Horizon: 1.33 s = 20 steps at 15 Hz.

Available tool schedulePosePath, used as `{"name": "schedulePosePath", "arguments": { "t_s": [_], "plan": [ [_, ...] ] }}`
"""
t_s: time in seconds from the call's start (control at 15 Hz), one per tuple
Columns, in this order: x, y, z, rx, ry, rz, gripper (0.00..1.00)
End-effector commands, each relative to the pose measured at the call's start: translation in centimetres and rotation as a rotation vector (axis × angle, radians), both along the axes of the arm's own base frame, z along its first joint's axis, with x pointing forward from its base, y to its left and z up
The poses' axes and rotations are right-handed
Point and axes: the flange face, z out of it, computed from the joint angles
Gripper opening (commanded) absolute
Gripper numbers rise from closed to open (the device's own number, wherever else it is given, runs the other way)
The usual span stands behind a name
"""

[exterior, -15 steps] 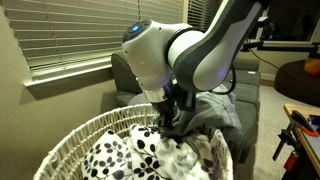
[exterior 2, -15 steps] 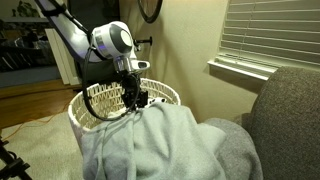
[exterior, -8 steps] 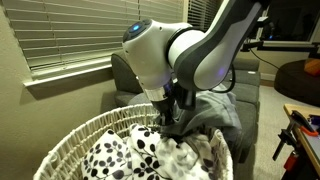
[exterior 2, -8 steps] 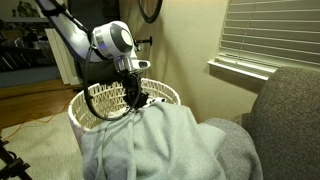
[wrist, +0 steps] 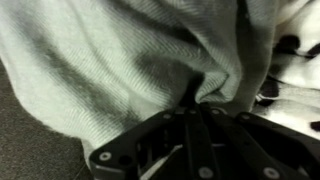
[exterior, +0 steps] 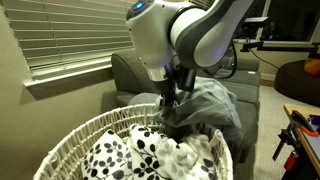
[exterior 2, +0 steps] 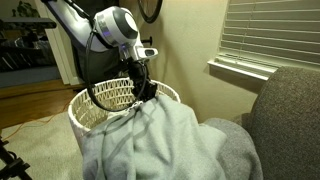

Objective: Put the green blanket in the basket on the couch

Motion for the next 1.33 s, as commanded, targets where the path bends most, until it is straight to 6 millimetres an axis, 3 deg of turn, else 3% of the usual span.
{"name": "schedulePosePath", "arguments": {
  "t_s": [0.0, 0.47, 0.87, 1.27],
  "plan": [
    [-2.1, -1.4, 4.6, -0.065, -0.038, -0.043, 0.01],
    [-4.2, -3.8, 9.5, -0.144, -0.078, -0.107, 0.01],
    [-5.8, -7.3, 10.8, -0.151, -0.097, -0.181, 0.01],
    [-7.2, -11.0, 10.8, -0.155, -0.087, -0.236, 0.01]
  ]
}}
